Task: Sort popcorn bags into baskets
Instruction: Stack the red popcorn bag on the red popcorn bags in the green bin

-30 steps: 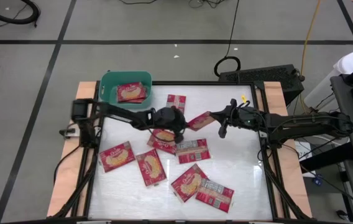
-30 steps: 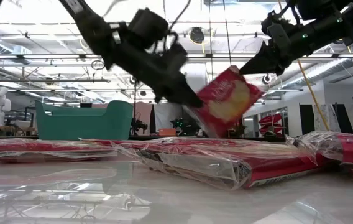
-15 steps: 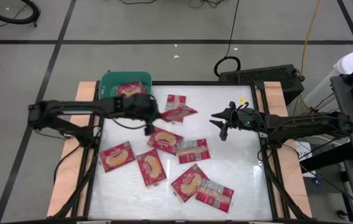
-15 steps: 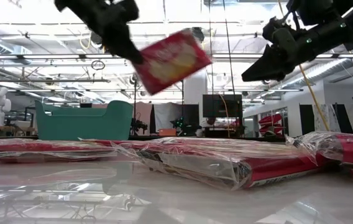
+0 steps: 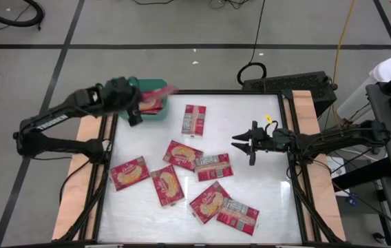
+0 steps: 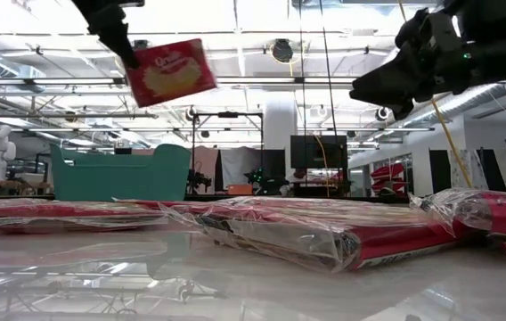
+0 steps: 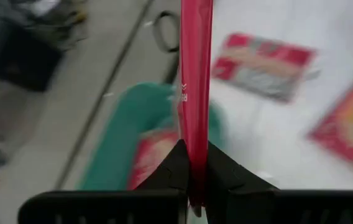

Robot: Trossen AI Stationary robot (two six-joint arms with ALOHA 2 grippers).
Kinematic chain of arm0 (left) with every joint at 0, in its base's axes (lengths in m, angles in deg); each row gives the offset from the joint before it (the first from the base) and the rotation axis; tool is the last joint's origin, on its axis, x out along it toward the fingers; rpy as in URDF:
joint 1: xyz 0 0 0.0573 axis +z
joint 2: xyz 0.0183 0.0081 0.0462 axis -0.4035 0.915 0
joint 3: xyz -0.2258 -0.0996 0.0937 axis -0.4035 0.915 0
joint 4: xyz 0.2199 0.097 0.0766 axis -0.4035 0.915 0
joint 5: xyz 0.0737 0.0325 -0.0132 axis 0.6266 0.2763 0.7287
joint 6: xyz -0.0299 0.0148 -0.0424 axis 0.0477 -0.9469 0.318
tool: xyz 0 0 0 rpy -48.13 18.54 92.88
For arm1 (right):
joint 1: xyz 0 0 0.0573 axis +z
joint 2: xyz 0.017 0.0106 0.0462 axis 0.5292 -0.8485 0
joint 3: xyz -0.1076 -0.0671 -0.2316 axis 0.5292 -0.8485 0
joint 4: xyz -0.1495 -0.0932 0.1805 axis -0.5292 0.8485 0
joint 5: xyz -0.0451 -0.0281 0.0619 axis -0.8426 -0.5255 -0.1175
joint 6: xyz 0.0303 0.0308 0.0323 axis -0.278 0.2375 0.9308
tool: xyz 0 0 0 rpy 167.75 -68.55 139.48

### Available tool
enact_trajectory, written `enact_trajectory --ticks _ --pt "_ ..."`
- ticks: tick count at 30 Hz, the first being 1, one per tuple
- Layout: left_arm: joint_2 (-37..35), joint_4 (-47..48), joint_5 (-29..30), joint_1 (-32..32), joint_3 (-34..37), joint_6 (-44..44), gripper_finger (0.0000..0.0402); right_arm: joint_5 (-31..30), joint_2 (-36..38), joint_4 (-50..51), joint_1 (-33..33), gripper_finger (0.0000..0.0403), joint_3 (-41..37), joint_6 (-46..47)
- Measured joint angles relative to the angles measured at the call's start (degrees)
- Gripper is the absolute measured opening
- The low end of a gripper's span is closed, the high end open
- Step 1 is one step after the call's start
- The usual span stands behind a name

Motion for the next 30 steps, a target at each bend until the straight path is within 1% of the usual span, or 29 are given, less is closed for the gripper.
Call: enact_trajectory --ticks 2,7,12,15,17,20,26,30 --pt "0.0 0.2 0.9 3.0 -0.8 -4.0 0.0019 -1.1 0.0 0.1 1.1 0.0128 0.0 0.4" --pt "0.9 3.2 0.7 10.2 -0.8 -12.5 0.0020 -1.9 -0.6 -0.1 4.5 0.0128 0.0 2.3" --pt "3.5 7.3 0.5 15.9 -0.2 -14.0 0.0020 -5.3 -2.1 -0.3 9.2 0.0128 0.0 3.2" --pt "5.2 8.5 -0.9 18.9 1.2 -15.8 0.0020 -7.4 -3.3 -0.3 11.6 0.0128 0.0 3.9" --pt "6.5 8.5 -1.6 20.7 2.0 -16.8 0.0020 -8.4 -4.0 -0.2 12.9 0.0128 0.0 4.2" --pt "8.4 8.5 -4.1 23.0 2.4 -18.4 0.0021 -9.1 -4.9 -0.3 14.0 0.0128 0.0 4.3" --pt "14.0 9.9 -9.9 26.0 2.4 -23.1 0.0021 -9.2 -6.5 -0.8 14.2 0.0128 0.0 4.3" --pt "18.1 10.6 -10.1 27.2 2.4 -23.3 0.0021 -9.2 -7.2 -2.1 14.2 0.0128 0.0 4.3"
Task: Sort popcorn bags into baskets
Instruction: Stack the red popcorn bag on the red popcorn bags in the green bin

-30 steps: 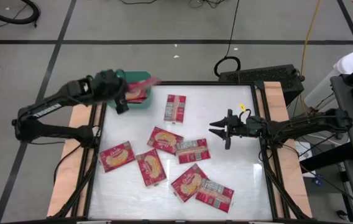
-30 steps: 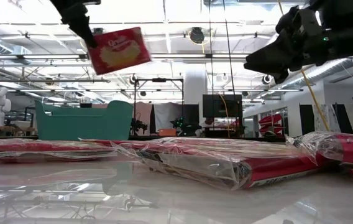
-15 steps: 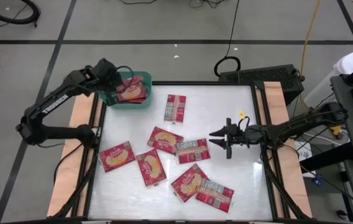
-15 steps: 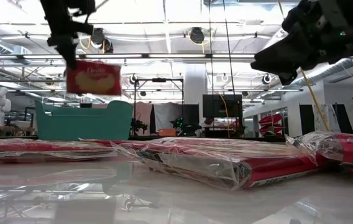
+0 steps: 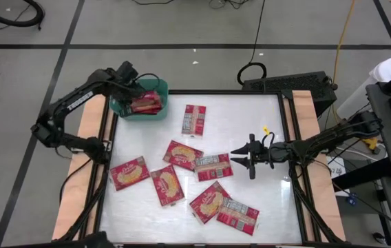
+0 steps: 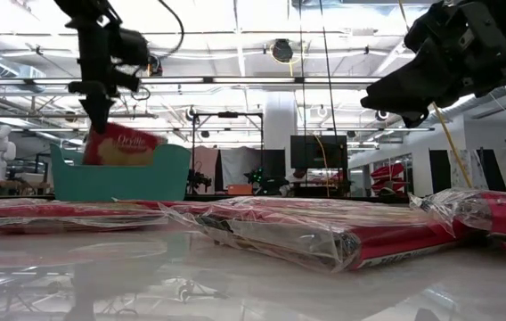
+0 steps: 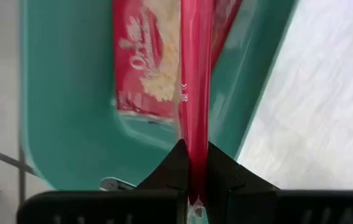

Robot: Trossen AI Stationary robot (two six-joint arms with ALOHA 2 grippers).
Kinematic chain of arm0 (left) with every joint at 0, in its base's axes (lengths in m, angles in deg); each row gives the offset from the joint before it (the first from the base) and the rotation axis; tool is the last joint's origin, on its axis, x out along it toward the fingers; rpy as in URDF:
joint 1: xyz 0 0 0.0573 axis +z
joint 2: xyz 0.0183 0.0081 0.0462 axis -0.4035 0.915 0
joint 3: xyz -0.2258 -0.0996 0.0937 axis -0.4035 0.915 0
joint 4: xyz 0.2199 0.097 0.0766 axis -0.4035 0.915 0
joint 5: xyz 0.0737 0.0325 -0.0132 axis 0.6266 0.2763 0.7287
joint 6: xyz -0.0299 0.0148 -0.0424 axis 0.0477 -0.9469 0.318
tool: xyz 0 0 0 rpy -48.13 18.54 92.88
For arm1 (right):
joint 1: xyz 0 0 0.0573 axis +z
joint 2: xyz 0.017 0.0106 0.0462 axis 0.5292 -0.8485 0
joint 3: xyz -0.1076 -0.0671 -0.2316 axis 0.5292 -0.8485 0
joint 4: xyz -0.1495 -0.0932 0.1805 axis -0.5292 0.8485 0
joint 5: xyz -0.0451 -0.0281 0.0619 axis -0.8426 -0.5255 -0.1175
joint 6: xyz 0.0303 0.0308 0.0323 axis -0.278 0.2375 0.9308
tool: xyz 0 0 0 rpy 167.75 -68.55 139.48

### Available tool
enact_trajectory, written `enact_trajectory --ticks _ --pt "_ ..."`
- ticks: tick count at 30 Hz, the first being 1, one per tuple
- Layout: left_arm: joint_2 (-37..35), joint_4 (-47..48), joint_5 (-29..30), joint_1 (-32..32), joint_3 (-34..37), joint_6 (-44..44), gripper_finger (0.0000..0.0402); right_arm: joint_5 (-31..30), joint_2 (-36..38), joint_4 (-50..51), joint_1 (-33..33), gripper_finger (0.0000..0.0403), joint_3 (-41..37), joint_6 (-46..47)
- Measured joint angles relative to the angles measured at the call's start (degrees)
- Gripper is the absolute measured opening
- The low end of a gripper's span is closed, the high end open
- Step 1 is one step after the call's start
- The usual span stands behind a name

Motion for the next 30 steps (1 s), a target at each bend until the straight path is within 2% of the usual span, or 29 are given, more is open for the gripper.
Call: enact_trajectory --ticks 5,10,16,19,25,30 --pt "4.0 0.3 -0.1 1.0 0.0 -0.1 0.0022 0.0 -0.3 -0.4 0.0 0.0128 0.0 0.0" --pt "6.2 -2.5 2.6 1.9 0.0 0.0 0.0030 0.1 -0.3 -0.4 0.0 0.0128 0.0 -0.5" --pt "7.8 -7.4 12.3 2.1 0.0 4.0 0.0095 0.1 -0.3 -0.3 0.0 0.0128 0.0 -1.6" --pt "7.7 -11.9 20.4 1.6 0.0 9.5 0.0136 0.1 -0.3 -0.3 0.0 0.0128 0.0 -1.6" --pt "7.7 -13.9 24.3 1.4 0.0 12.0 0.0201 0.2 -0.3 -0.3 0.0 0.0128 0.0 -1.6" --pt "6.8 -11.4 22.9 -0.5 0.0 22.6 0.0207 0.1 -0.3 -0.3 0.0 0.0128 0.0 -0.8"
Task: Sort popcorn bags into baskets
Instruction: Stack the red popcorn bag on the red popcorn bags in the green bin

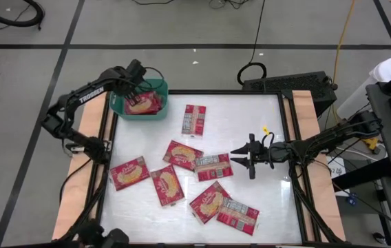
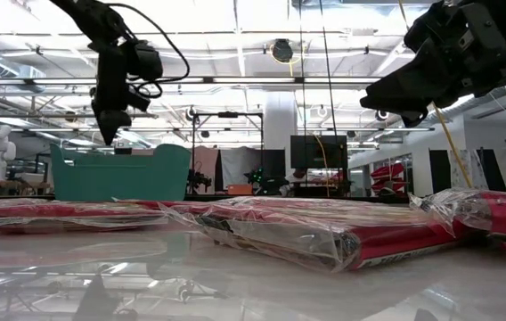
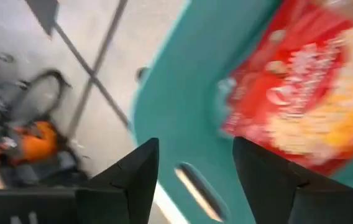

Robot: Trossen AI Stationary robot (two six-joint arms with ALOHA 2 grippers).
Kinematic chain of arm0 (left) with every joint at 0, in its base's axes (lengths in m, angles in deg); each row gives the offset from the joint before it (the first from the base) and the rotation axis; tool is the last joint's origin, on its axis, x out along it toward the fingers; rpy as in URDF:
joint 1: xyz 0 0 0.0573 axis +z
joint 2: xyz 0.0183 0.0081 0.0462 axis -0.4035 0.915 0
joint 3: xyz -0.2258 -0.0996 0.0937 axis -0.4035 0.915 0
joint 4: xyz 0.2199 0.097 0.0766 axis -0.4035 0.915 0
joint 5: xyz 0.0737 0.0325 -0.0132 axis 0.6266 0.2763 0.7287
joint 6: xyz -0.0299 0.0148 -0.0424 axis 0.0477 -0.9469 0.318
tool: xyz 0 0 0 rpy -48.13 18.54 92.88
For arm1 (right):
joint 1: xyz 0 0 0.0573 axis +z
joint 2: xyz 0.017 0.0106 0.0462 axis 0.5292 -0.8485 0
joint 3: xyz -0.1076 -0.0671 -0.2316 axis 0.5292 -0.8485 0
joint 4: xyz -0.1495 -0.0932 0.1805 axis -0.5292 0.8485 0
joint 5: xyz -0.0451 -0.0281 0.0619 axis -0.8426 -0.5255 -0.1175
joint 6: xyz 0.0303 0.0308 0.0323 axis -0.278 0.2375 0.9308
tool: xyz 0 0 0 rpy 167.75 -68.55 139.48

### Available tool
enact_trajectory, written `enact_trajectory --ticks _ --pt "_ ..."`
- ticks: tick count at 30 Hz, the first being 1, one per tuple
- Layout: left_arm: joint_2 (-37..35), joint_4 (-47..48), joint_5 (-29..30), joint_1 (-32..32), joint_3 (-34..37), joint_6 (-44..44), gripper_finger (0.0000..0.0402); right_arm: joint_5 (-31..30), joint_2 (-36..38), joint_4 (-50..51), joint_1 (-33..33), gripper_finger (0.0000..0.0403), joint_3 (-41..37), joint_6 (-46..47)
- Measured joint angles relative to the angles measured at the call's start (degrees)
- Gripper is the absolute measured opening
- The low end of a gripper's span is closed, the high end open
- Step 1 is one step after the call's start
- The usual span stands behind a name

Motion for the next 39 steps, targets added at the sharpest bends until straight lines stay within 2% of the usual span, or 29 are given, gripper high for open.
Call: enact_trajectory --ticks 6,10,14,22,26,34,39 --pt "-4.0 1.2 -16.0 -6.5 0.0 10.0 0.0157 -1.6 0.0 0.1 0.0 0.0128 0.0 1.9" --pt "-7.3 -1.0 -16.6 -15.3 0.0 12.8 0.0125 -1.6 0.0 0.5 0.5 0.0128 0.1 4.3" --pt "-9.7 -3.4 -16.5 -24.9 0.0 16.5 0.0108 -1.5 -0.1 9.3 2.4 0.0128 3.2 6.5" --pt "-9.2 -9.5 -8.9 -43.7 0.0 21.8 0.0106 -1.4 -7.9 23.5 7.2 0.0140 12.2 3.0" --pt "-8.6 -11.5 -4.5 -51.0 0.0 25.6 0.0106 -1.3 -14.1 24.0 8.6 0.0171 13.6 -1.3" --pt "-6.0 -11.4 1.9 -62.0 0.1 34.4 0.0106 -2.7 -22.8 24.0 9.0 0.0240 13.6 -2.5" --pt "-2.7 -11.7 5.0 -67.4 0.1 38.9 0.0106 -2.8 -26.4 23.5 9.0 0.0253 13.6 -3.8"
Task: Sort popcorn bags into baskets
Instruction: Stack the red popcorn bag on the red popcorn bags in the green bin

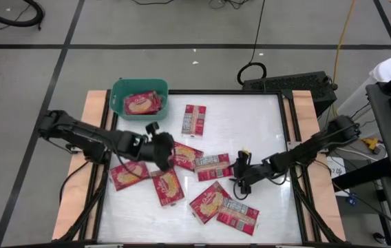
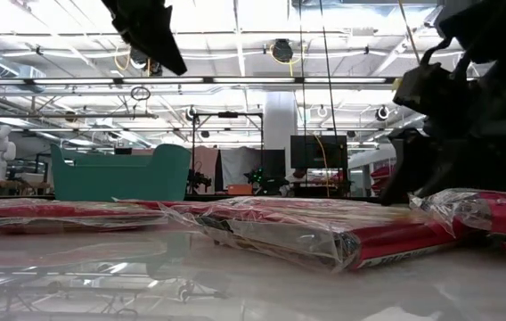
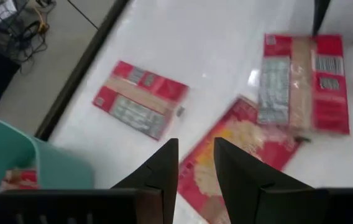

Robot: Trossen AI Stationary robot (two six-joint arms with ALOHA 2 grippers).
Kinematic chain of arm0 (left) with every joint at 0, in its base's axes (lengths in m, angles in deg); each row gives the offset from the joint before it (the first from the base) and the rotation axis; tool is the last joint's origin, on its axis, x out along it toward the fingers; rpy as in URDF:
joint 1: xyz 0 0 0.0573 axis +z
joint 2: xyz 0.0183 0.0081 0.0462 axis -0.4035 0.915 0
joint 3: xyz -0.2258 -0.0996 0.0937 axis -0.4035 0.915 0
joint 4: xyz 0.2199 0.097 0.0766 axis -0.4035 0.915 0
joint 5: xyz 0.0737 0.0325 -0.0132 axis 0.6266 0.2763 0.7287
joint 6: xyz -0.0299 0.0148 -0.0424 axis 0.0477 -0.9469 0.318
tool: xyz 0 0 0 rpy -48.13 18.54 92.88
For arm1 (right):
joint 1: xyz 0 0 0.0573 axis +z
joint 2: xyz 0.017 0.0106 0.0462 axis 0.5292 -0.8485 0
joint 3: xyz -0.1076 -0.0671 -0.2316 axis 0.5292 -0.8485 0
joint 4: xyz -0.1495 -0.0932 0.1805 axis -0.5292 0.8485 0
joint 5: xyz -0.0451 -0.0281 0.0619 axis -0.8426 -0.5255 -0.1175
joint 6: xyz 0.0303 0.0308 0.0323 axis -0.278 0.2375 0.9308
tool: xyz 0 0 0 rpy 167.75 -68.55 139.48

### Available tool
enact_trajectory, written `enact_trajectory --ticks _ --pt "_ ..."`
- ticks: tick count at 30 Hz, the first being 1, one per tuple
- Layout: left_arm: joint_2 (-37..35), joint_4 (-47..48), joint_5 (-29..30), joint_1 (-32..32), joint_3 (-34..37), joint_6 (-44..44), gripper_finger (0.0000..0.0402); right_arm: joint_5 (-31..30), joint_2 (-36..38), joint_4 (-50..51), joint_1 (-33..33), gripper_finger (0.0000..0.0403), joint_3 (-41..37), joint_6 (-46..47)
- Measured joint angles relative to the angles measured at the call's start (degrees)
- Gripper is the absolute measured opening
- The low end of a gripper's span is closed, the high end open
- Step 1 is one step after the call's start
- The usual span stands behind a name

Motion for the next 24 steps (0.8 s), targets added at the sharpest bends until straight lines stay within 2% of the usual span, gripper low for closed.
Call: enact_trajectory --ticks 4,8,11,16,18,24 --pt "3.0 -1.2 1.4 -2.7 0.0 2.8 0.0106 -1.4 -2.1 0.0 0.0 0.0238 0.1 1.3" --pt "6.2 -4.5 1.7 -4.2 0.0 3.2 0.0106 -2.6 -3.0 0.0 -0.4 0.0200 0.1 3.1" --pt "8.6 -7.8 1.6 -5.0 0.0 2.4 0.0106 -2.8 -3.1 0.0 -1.1 0.0149 0.1 5.1" --pt "12.2 -14.0 1.5 -5.6 0.0 -0.5 0.0106 -4.3 -3.2 -0.2 -1.2 0.0040 0.0 7.4" --pt "13.5 -15.6 1.4 -5.6 0.0 -1.4 0.0106 -4.6 -3.2 -1.4 -1.3 0.0012 -0.1 7.6" --pt "17.6 -20.8 0.9 -6.0 0.0 -5.9 0.0121 -3.7 -0.4 -3.4 -3.2 0.0005 0.1 9.1"
